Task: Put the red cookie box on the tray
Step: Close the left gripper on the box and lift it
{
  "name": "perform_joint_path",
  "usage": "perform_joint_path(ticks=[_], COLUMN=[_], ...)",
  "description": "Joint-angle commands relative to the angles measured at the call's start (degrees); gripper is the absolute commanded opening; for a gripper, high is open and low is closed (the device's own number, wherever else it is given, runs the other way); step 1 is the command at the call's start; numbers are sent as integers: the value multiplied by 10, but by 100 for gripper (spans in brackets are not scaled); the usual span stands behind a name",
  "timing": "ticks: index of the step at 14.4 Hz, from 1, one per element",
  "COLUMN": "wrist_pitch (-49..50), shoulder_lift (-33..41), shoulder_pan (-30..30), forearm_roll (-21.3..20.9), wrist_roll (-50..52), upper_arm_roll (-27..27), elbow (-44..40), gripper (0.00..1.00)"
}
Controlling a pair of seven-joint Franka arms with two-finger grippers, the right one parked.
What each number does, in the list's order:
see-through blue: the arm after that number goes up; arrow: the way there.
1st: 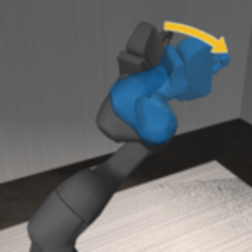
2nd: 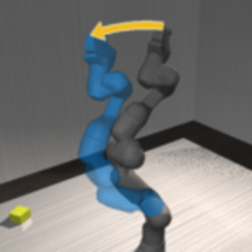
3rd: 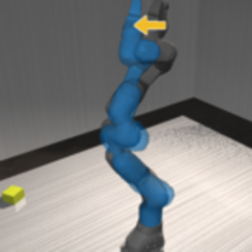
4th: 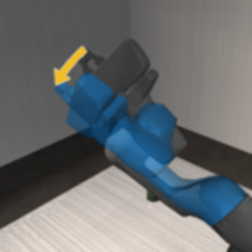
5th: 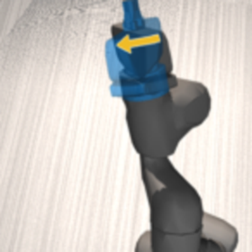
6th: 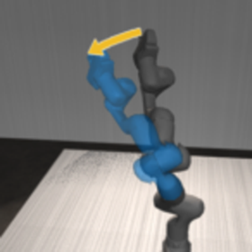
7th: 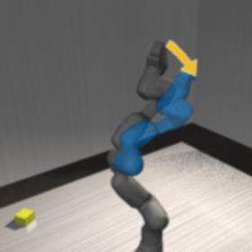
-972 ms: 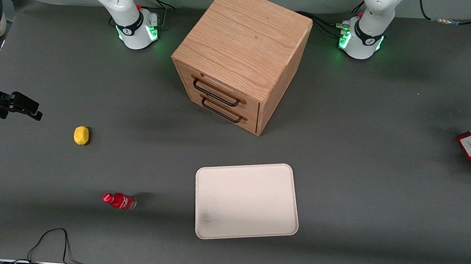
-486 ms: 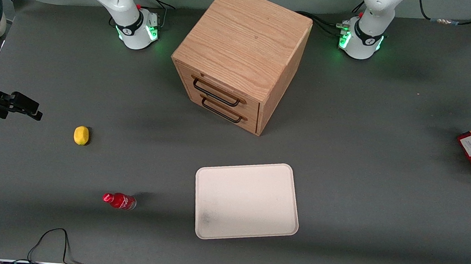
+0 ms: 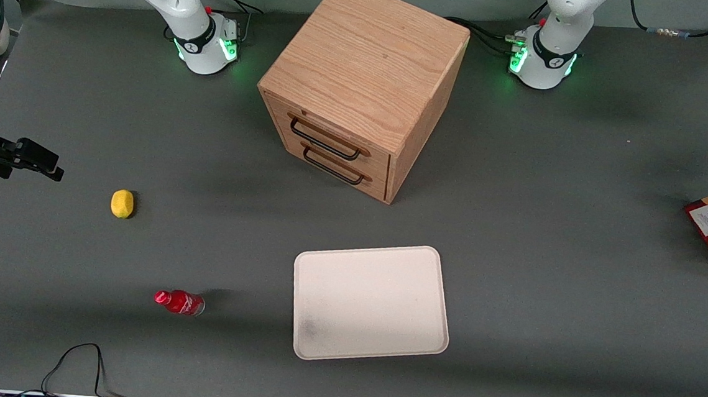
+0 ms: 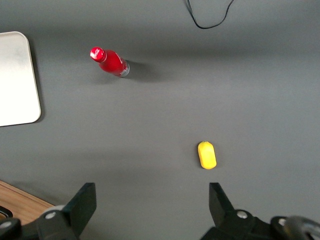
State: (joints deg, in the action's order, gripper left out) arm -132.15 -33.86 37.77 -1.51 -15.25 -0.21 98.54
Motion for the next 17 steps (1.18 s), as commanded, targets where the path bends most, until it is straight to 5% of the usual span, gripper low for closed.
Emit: perform_joint_path(ticks=[1, 6, 13, 17], wrist_pitch=[-4, 16, 196, 354], shoulder_lift=[22, 31, 125, 137], shoulder_pan=[-3, -4, -19, -31], forearm_roll=[-4, -5, -30, -38], wrist_roll=[-3, -2, -1, -2], upper_arm_roll=[3, 1, -3, -4], elbow=[22, 6, -45, -158], gripper=[0, 0, 0, 0])
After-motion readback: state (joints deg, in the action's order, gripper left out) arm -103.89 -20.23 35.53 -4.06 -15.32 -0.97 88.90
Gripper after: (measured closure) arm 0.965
